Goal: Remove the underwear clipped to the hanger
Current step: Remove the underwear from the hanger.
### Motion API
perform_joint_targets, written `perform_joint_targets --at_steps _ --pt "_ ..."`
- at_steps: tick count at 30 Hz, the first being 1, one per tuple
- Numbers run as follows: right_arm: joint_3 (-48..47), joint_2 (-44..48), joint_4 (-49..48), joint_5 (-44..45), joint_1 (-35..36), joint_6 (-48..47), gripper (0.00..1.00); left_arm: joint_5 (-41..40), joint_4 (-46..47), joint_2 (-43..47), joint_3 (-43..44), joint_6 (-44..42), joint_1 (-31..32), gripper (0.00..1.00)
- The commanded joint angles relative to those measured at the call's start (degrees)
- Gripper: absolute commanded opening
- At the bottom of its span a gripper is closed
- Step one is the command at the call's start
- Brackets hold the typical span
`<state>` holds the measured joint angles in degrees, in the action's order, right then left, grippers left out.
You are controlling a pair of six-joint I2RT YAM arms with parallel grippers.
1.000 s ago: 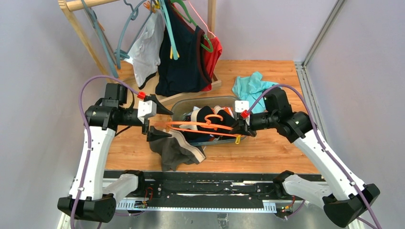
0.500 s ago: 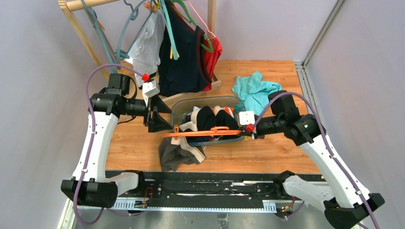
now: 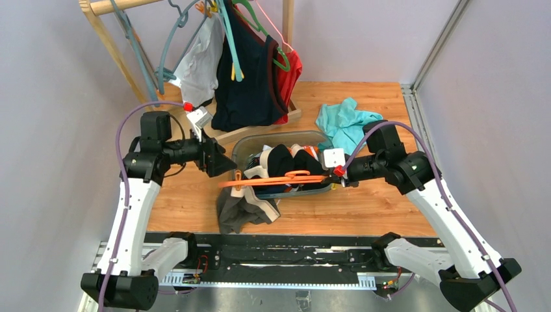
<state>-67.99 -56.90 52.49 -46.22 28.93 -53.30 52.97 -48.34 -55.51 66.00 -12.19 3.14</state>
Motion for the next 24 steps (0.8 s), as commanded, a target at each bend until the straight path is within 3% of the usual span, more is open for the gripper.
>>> perform_joint_targets --at_steps 1,20,24 --pt "-2.1 0.2 -1.5 -2.9 -0.7 0.4 0.01 0.6 4.3 -1.1 -3.1 6.8 -0.2 0.87" --pt "-0.4 0.5 -2.7 -3.7 -0.7 1.5 0.01 8.5 4.4 -3.3 -9.5 8.6 -0.1 0.81" --pt "-0.4 0.6 -3.0 -3.7 -0.6 1.8 0.01 9.9 4.5 -3.3 -10.3 8.0 -0.1 0.76"
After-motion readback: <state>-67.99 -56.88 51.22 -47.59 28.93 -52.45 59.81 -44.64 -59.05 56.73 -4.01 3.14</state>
